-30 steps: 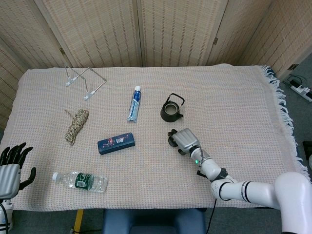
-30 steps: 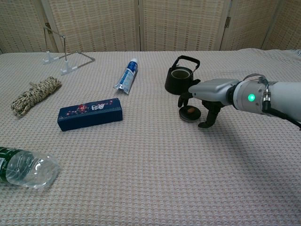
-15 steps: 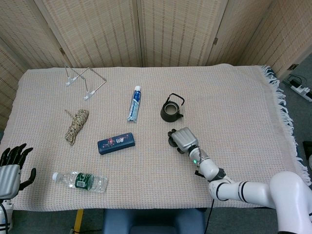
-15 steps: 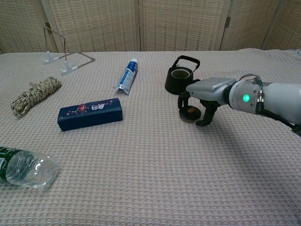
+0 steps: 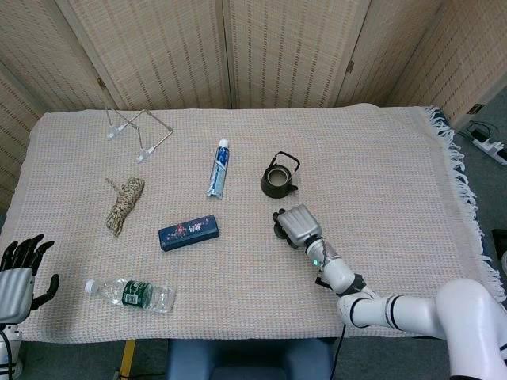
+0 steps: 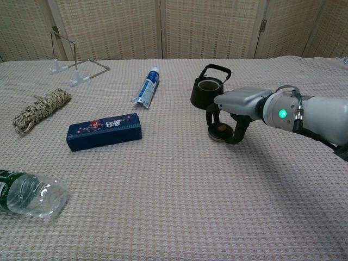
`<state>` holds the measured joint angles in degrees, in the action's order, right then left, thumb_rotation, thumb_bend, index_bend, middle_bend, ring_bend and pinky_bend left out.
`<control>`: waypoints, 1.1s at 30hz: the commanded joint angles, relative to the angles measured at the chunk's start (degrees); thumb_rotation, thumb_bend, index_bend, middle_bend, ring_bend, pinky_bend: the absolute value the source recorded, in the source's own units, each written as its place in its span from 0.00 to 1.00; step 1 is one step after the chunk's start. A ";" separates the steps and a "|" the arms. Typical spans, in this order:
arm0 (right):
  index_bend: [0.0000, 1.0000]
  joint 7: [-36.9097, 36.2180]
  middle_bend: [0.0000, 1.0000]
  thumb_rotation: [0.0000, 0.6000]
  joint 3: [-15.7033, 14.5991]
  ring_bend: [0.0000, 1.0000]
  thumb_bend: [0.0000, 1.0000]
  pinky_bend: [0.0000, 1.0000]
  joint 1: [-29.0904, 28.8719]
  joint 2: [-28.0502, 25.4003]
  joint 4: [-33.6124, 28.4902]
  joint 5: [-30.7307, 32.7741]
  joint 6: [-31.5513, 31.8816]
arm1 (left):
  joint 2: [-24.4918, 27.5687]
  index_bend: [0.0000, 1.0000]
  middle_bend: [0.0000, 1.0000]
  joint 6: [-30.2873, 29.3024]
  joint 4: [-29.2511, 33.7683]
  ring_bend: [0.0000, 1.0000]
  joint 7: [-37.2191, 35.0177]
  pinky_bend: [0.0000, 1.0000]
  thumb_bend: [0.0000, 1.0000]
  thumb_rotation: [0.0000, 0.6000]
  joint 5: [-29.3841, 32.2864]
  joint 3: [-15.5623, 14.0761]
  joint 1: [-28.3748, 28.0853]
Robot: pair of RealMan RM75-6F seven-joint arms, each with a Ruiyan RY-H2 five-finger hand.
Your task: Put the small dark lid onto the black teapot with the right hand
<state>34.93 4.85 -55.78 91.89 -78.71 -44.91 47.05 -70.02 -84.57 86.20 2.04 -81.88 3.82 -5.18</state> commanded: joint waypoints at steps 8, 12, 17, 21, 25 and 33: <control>0.34 -0.91 0.35 1.00 3.74 0.83 0.34 0.86 -0.90 -4.47 -2.80 -0.28 1.96 | -0.04 0.14 0.04 -0.02 0.03 0.05 -0.06 0.00 0.43 1.00 0.17 0.18 0.04; 0.35 -0.55 0.36 1.00 5.32 0.84 0.34 0.86 -2.19 -5.44 -1.58 0.03 1.83 | 0.02 0.14 0.04 0.08 0.09 0.05 0.21 0.00 0.43 1.00 0.40 0.32 0.00; 0.36 0.95 0.36 1.00 6.78 0.85 0.34 0.86 -4.34 -4.72 1.67 1.24 1.37 | 0.19 0.14 0.04 -0.13 0.51 0.05 0.61 0.00 0.43 1.00 0.49 0.40 0.10; 0.36 2.78 0.36 1.00 7.25 0.85 0.34 0.86 -6.21 -3.44 5.03 2.68 0.70 | 0.33 0.14 0.04 -0.15 0.82 0.05 0.94 0.00 0.43 1.00 0.59 0.42 0.15; 0.36 3.92 0.36 1.00 7.84 0.85 0.34 0.86 -8.08 -1.55 8.37 4.97 -0.90 | 0.43 0.14 0.04 0.00 1.06 0.05 1.34 0.00 0.43 1.00 0.81 0.46 0.14; 0.36 5.64 0.35 1.00 7.93 0.85 0.34 0.86 -11.58 3.04 17.01 8.86 -5.08 | 0.65 0.14 0.04 0.37 1.56 0.05 2.10 0.00 0.43 1.00 1.34 0.61 0.04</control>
<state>39.91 12.85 -66.30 93.56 -63.63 -37.10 43.22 -69.39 -84.23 87.73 4.10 -80.58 4.42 -5.15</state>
